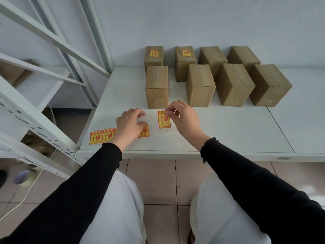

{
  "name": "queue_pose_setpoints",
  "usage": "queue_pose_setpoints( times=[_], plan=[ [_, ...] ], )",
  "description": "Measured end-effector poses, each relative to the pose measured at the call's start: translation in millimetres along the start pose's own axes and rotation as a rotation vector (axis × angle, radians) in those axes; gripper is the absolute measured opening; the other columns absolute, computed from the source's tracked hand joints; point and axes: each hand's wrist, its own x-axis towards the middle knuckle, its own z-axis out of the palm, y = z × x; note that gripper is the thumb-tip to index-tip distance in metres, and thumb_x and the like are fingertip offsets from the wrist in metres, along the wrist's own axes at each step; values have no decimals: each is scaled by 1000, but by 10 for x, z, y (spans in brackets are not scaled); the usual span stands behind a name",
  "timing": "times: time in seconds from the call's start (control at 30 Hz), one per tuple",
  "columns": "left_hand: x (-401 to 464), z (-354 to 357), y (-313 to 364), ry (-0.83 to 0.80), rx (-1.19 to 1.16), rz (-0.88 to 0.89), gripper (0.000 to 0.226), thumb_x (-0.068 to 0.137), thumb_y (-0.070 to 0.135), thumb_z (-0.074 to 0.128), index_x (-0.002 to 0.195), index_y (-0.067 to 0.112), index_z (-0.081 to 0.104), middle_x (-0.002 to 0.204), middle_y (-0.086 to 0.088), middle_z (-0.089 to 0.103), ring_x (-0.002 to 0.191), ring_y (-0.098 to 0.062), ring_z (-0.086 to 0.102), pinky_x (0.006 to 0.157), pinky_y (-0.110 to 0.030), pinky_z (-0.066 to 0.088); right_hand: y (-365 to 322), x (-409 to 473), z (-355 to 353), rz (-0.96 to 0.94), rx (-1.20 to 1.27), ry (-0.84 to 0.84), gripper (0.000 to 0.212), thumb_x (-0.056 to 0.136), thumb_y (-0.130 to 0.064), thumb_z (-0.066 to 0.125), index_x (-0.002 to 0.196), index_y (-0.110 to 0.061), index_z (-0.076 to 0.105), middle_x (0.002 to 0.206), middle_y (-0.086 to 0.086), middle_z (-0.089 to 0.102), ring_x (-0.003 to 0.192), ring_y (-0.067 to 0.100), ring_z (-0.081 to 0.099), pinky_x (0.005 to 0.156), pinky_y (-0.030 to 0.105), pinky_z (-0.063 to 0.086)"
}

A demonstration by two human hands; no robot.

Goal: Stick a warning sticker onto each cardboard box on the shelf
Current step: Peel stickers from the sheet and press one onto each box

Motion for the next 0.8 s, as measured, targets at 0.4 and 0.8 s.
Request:
queue_pose_setpoints(
  times=[0.4,0.8],
  plan=[
    [172,-511,1160,27,-769,123,20,88,34,74,89,14,72,75,7,61,70,-4,52,68,-18,42,-102,584,-995,-88,142,233,8,91,-15,65,83,-13,66,74,-11,66,69,6,57,61,20,44],
    [1019,-399,1921,-46,-765,104,16,93,25,69,97,10,73,93,-1,75,80,2,65,67,-3,43,381,1274,-1541,-79,218,298,10,93,-12,64,84,-10,65,67,-15,61,60,-8,54,56,7,37]
  ],
)
